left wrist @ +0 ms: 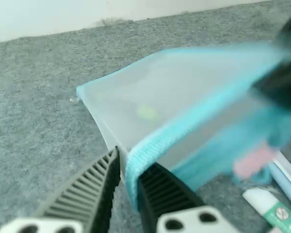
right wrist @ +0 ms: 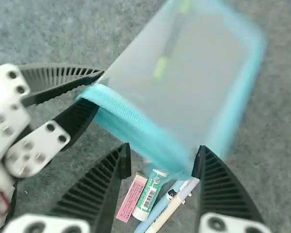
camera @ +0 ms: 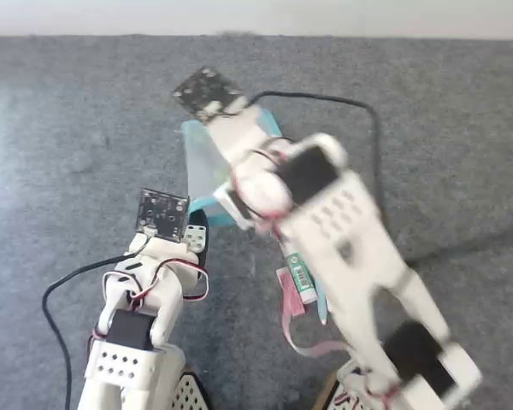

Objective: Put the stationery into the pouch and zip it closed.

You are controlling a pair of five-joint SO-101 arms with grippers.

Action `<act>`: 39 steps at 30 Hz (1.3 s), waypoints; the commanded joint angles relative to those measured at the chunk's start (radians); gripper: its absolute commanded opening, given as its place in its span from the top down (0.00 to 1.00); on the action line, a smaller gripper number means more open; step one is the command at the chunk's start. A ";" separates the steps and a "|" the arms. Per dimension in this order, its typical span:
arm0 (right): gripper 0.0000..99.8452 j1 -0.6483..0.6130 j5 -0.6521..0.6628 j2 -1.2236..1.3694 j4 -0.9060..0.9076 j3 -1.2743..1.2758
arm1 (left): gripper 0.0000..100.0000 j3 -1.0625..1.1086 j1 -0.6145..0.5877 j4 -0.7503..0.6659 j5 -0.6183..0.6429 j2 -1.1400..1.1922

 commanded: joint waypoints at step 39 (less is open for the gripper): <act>0.79 0.377 -0.069 -0.216 -0.575 1.214 | 0.99 -0.018 -0.160 -0.048 0.028 -0.011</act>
